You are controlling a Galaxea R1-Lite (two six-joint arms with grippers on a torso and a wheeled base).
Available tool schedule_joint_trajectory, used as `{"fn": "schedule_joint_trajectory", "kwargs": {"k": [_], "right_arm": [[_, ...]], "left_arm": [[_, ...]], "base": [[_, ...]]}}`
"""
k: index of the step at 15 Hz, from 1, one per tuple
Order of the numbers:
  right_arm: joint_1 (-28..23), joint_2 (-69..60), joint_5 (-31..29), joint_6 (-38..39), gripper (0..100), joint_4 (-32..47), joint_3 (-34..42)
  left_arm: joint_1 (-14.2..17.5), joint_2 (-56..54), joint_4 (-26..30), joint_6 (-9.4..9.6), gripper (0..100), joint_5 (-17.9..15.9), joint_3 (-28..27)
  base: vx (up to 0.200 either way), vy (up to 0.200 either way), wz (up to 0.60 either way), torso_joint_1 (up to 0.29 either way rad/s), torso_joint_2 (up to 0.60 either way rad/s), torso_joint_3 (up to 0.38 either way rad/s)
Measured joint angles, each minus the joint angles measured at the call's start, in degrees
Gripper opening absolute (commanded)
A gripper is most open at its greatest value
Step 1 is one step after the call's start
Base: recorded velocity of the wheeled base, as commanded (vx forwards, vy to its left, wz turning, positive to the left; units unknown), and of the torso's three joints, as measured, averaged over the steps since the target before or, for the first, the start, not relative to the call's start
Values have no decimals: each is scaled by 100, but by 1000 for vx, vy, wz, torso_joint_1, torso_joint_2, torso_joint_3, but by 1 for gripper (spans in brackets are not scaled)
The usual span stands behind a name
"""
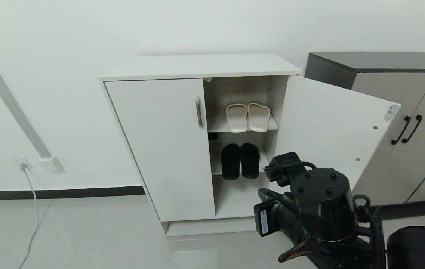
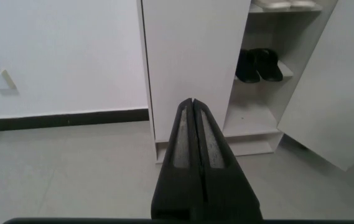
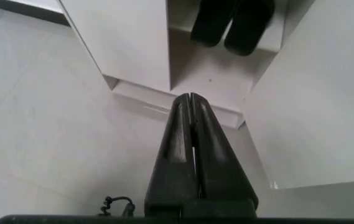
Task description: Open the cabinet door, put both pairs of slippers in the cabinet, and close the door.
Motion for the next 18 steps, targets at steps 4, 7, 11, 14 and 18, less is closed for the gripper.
{"fn": "schedule_joint_trajectory", "kwargs": {"k": [4,7,11,14,18], "right_arm": [[-7,-13,0,-9,0,2,-1],[-24,-16,-2,-20,0,0,-11],[-24,-21,-2,-30,0,-4,-11],[-24,-21,0,-30,0,-1,-11],[-24,-21,0,-28,0,0,-11]], "left_arm": [[0,0,2,0,0,0,2],[0,0,2,0,0,0,0],[-5,0,5,0,0,0,0],[-2,0,5,0,0,0,0],[-5,0,5,0,0,0,0]], "base": [[0,0,0,132,-469,-330],[0,0,0,158,-484,-321],[0,0,0,187,-491,-314],[0,0,0,214,-523,-315],[0,0,0,234,-551,-322]]}}
